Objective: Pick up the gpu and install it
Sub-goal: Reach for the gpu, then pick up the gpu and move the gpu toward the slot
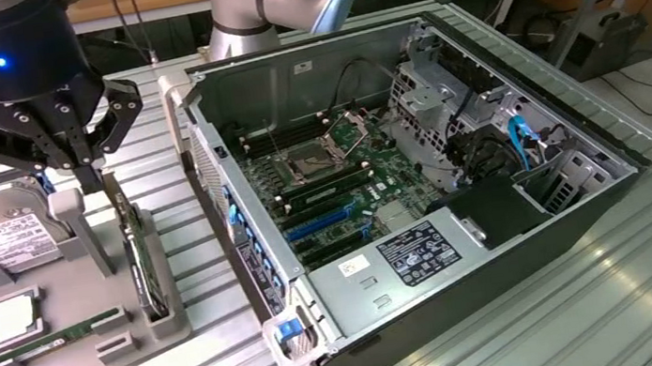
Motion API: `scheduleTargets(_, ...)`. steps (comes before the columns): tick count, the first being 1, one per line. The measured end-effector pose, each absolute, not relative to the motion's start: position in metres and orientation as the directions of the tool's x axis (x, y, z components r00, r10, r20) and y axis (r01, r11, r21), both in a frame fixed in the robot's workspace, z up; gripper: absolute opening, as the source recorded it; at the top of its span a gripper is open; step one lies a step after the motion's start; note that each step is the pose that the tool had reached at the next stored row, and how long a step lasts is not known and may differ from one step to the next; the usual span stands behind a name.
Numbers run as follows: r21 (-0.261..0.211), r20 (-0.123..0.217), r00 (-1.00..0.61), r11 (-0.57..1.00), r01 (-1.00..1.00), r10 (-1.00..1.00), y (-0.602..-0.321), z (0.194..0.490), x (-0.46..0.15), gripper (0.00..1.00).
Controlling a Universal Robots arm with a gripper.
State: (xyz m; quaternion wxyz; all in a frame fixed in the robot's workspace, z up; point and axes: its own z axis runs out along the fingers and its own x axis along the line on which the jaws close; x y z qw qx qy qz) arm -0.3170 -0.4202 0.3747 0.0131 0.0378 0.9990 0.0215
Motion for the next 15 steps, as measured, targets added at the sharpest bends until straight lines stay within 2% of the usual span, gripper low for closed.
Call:
scheduleTargets(13,0.044,-0.024,-0.997,0.996,0.075,0.076,-0.4202,0.3748,-0.3171,0.11)
scheduleTargets(14,0.044,-0.024,-0.997,0.996,0.075,0.076,-0.4202,0.3747,-0.3171,0.11)
scheduleTargets(15,0.044,-0.024,-0.997,0.996,0.075,0.076,-0.4202,0.3748,-0.3171,0.17)
